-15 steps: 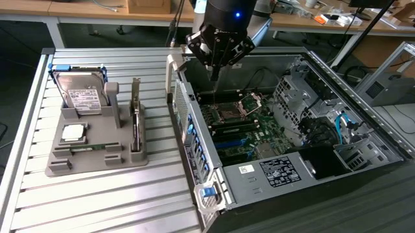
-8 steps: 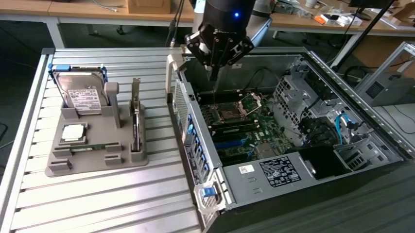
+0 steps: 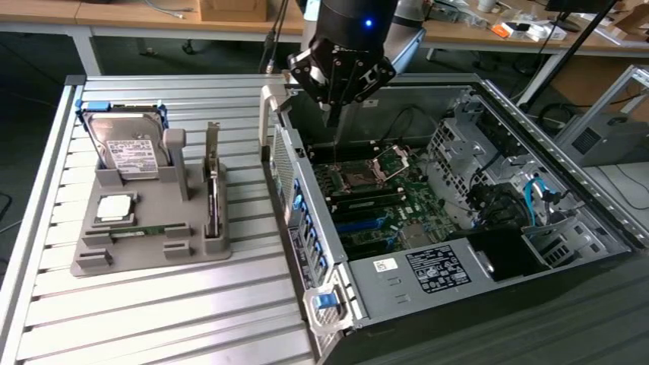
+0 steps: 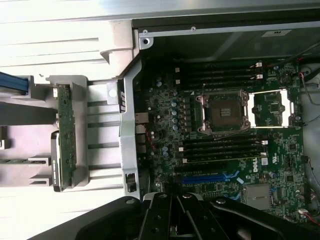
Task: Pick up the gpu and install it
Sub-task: 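Reach for the gpu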
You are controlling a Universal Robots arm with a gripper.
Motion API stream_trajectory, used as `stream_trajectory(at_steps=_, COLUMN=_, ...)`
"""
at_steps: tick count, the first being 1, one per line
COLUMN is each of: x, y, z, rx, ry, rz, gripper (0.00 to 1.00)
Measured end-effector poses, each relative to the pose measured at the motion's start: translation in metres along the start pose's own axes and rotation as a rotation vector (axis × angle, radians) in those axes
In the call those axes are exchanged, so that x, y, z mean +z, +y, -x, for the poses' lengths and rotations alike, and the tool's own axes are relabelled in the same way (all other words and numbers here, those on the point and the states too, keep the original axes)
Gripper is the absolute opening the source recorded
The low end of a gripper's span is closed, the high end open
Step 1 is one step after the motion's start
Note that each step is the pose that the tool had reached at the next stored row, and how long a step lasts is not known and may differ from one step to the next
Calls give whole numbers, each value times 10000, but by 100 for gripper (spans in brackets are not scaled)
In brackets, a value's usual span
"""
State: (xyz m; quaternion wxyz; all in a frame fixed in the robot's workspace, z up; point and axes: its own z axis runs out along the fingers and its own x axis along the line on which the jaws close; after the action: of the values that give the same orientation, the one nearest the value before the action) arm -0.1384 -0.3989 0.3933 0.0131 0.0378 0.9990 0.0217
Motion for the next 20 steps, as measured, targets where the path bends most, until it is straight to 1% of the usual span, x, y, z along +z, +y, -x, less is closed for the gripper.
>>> stream_trajectory(at_steps=20, x=-1, y=-4, z=-54, rx=0, ry=0, rz=0, gripper=11)
